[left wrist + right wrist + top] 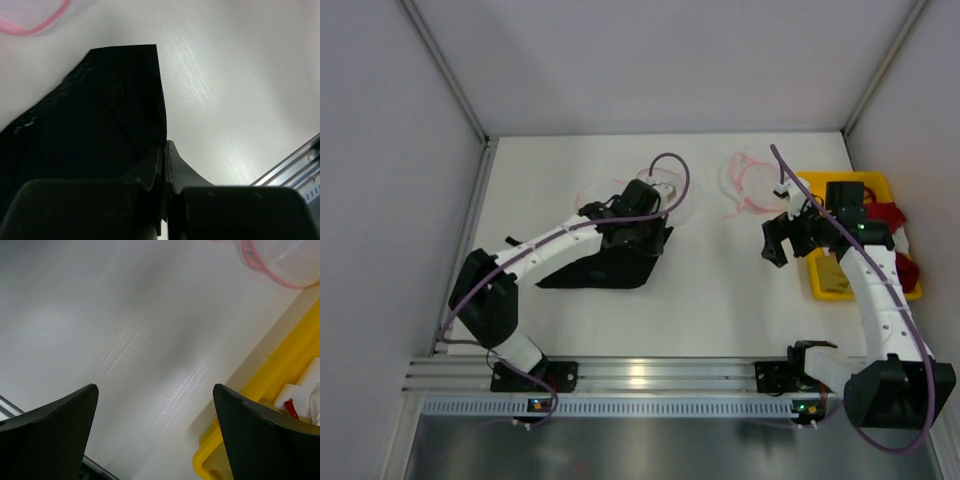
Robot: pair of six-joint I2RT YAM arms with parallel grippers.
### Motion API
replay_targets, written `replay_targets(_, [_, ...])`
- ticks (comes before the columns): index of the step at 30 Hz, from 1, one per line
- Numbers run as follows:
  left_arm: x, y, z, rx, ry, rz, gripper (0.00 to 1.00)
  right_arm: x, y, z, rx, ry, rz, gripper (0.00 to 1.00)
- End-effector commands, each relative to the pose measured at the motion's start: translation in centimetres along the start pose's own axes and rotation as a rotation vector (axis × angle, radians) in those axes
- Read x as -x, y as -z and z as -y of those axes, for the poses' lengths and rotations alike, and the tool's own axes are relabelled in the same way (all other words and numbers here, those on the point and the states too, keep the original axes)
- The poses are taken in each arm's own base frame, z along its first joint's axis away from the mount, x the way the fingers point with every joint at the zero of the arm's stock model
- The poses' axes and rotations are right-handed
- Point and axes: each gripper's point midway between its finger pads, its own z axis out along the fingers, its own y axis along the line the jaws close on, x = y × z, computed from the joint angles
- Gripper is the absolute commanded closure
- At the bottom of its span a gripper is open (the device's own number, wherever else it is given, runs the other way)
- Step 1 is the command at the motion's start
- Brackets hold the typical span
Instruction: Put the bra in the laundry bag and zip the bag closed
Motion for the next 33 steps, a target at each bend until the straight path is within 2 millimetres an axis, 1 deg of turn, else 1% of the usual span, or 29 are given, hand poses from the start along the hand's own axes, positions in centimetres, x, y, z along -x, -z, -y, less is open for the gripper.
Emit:
replay_targets(1, [5.4, -1.8, 5.4, -0.089, 0.042, 0.159, 1.0, 0.1, 0.3, 2.1, -0.095, -0.008, 0.014, 0.01])
replay_targets(2, [5.3, -2.5, 7.0, -0.108, 0.039, 0.15, 1.0, -0.1, 0.4, 2.5, -0.106, -0.02, 0.012, 0.01])
replay_targets(3, [5.2, -3.2, 7.8, -0.114, 0.04, 0.141, 1.0, -0.3, 0.4, 2.8, -0.112, -0.029, 0.007, 0.01])
replay_targets(4, [4.5, -5.0, 8.3, -0.112, 0.044, 0.104, 1.0, -0.5, 0.3, 3.0, -0.113, -0.041, -0.001, 0.0])
replay_targets(5, [4.9, -5.4, 9.8, -0.137, 0.054, 0.107, 1.0, -0.7, 0.4, 3.3, -0.12, -0.056, -0.004, 0.01])
replay_targets(6, [4.9, -6.0, 10.6, -0.157, 0.058, 0.104, 1.0, -0.8, 0.4, 3.5, -0.122, -0.063, -0.007, 0.0])
replay_targets(7, [4.4, -7.3, 11.0, -0.166, 0.065, 0.076, 1.0, -0.9, 0.5, 3.8, -0.129, -0.073, -0.008, 0.0])
replay_targets(8, [5.0, -7.5, 12.0, -0.188, 0.075, 0.083, 0.92, -1.0, 0.5, 3.9, -0.129, -0.08, -0.012, 0.01])
replay_targets(10, [5.1, -8.5, 12.7, -0.211, 0.079, 0.072, 0.78, -1.2, 0.6, 4.2, -0.134, -0.084, -0.02, 0.01])
replay_targets(11, [5.4, -8.4, 12.9, -0.217, 0.07, 0.076, 0.62, -1.3, 0.7, 4.2, -0.134, -0.088, -0.025, 0.01])
replay_targets(12, [6.1, -7.8, 13.2, -0.231, 0.06, 0.095, 0.55, -1.4, 0.7, 4.3, -0.136, -0.089, -0.029, 0.01])
replay_targets(14, [6.7, -6.7, 13.3, -0.236, 0.02, 0.124, 0.41, -1.5, 0.6, 4.5, -0.138, -0.093, -0.039, 0.01])
replay_targets(15, [6.7, -6.0, 13.1, -0.234, 0.002, 0.135, 0.3, -1.5, 0.6, 4.5, -0.135, -0.096, -0.042, 0.0])
replay_targets(16, [7.6, -4.0, 13.2, -0.243, -0.042, 0.18, 0.26, -1.5, 0.4, 4.6, -0.127, -0.102, -0.047, 0.01])
replay_targets(17, [7.8, -3.1, 12.8, -0.232, -0.062, 0.202, 0.24, -1.5, 0.3, 4.6, -0.121, -0.11, -0.053, 0.03])
replay_targets(18, [7.7, -1.1, 12.4, -0.235, -0.081, 0.229, 0.22, -1.7, 0.2, 4.3, -0.102, -0.122, -0.063, 0.05])
replay_targets(19, [7.9, -0.1, 11.3, -0.216, -0.097, 0.254, 0.22, -1.8, -0.1, 4.2, -0.085, -0.132, -0.074, 0.07])
replay_targets(20, [7.9, 0.8, 10.5, -0.206, -0.1, 0.269, 0.23, -1.9, -0.2, 4.0, -0.071, -0.139, -0.085, 0.13])
replay_targets(21, [8.3, 3.2, 9.7, -0.208, -0.095, 0.315, 0.24, -2.4, -0.4, 3.8, -0.055, -0.154, -0.108, 0.16])
replay_targets(22, [7.4, 3.1, 6.8, -0.162, -0.078, 0.305, 0.25, -2.8, -0.6, 3.6, -0.049, -0.161, -0.13, 0.2])
replay_targets(23, [6.9, 3.6, 5.0, -0.129, -0.065, 0.301, 0.28, -3.2, -0.8, 3.5, -0.044, -0.162, -0.15, 0.27])
replay_targets(24, [6.9, 5.4, 3.5, -0.104, -0.054, 0.329, 0.31, -3.7, -1.1, 3.3, -0.039, -0.161, -0.175, 0.3])
replay_targets(25, [7.1, 6.1, 0.0, -0.035, -0.006, 0.342, 0.36, -4.8, -1.5, 2.7, -0.025, -0.16, -0.234, 0.33])
replay_targets(26, [5.1, 5.9, -2.4, 0.016, 0.035, 0.285, 0.37, -5.3, -1.8, 2.5, -0.018, -0.156, -0.261, 0.36])
replay_targets(27, [4.8, 7.0, -3.9, 0.024, 0.062, 0.288, 0.39, -5.9, -2.0, 2.2, -0.015, -0.153, -0.295, 0.37])
replay_targets(28, [4.5, 7.9, -8.0, 0.099, 0.121, 0.294, 0.41, -6.1, -2.6, 1.7, 0.007, -0.142, -0.323, 0.4])
replay_targets(30, [2.2, 8.5, -11.3, 0.156, 0.176, 0.252, 0.43, -6.2, -3.1, 1.4, 0.013, -0.149, -0.349, 0.42])
replay_targets(31, [1.9, 9.8, -13.7, 0.187, 0.213, 0.278, 0.44, -6.6, -3.7, 1.1, 0.015, -0.165, -0.377, 0.42])
replay_targets(33, [0.7, 10.6, -15.6, 0.217, 0.25, 0.287, 0.44, -6.7, -4.9, 0.4, 0.014, -0.132, -0.42, 0.42])
